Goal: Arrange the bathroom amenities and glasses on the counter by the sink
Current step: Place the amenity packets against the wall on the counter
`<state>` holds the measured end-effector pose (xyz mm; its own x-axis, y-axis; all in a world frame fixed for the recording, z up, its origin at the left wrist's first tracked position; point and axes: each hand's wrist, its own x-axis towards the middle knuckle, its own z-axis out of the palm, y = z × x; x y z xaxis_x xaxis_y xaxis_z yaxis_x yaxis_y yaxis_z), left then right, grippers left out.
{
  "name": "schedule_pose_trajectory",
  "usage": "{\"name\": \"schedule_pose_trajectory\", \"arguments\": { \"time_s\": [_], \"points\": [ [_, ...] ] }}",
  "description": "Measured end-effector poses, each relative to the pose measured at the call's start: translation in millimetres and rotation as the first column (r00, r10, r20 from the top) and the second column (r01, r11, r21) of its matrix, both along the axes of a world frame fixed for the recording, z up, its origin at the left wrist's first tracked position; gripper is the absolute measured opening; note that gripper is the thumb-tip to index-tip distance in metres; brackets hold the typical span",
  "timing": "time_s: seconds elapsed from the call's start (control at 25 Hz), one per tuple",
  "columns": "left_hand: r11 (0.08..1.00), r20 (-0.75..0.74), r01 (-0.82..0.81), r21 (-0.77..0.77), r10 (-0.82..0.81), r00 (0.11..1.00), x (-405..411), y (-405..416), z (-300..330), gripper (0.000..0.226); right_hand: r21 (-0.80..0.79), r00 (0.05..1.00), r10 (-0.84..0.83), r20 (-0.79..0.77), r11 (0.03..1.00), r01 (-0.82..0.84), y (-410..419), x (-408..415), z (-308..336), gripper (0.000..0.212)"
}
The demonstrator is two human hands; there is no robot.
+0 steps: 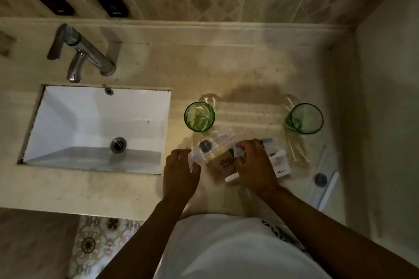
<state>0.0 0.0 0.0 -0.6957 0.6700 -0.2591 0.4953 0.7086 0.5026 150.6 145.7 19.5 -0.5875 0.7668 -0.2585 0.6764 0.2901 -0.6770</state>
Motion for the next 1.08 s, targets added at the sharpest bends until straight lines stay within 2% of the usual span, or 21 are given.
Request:
{"name": "schedule_pose_trajectory", "arguments": {
  "time_s": [0.12, 0.28, 0.44, 0.56, 0.76, 0.88, 1.0, 1.08],
  "points": [
    [0.989, -0.110, 0.079, -0.126, -0.093, 0.990, -10.2, -0.1, -5.4, 0.044, -0.002, 0.997, 0.070, 0.035, 0.998, -0.070, -5.7, -12.8, -0.2, 0.018],
    [0.965, -0.114, 0.167, -0.204, -0.192, 0.975, -20.0, 3.0, -11.7, 0.032, -0.042, 0.986, 0.158, 0.046, 0.987, -0.156, -10.8, -28.5, -0.7, 0.019],
    [0.953, 0.001, 0.236, -0.189, -0.240, 0.971, -28.8, 5.9, -15.1, 0.018, -0.074, 0.976, 0.205, 0.073, 0.977, -0.199, -13.3, -39.1, 0.3, 0.014],
    [0.968, 0.141, 0.228, -0.105, -0.212, 0.967, -27.0, 5.8, -10.0, 0.014, -0.125, 0.972, 0.222, 0.080, 0.969, -0.211, -12.9, -40.4, 1.5, 0.009],
    [0.979, 0.336, 0.203, 0.009, -0.194, 0.922, -20.6, 5.4, 12.8, 0.011, -0.229, 0.994, -0.001, 0.109, 0.973, 0.026, -18.0, -25.2, 12.5, 0.018],
    [0.983, 0.437, 0.183, 0.026, -0.176, 0.882, -15.7, 14.4, 32.9, 0.010, -0.367, 0.984, -0.173, 0.033, 0.914, 0.173, -18.9, -14.8, 19.8, 0.021],
    [0.994, 0.562, 0.100, 0.043, -0.106, 0.820, -7.5, 33.5, 47.6, 0.014, -0.498, 0.952, -0.292, -0.092, 0.841, 0.210, -15.7, -8.7, 26.3, 0.022],
    [0.995, 0.648, 0.078, 0.061, -0.099, 0.755, 1.9, 50.1, 58.5, 0.017, -0.523, 0.923, -0.354, -0.153, 0.821, 0.228, -9.8, -1.8, 30.5, 0.022]
  ]
}}
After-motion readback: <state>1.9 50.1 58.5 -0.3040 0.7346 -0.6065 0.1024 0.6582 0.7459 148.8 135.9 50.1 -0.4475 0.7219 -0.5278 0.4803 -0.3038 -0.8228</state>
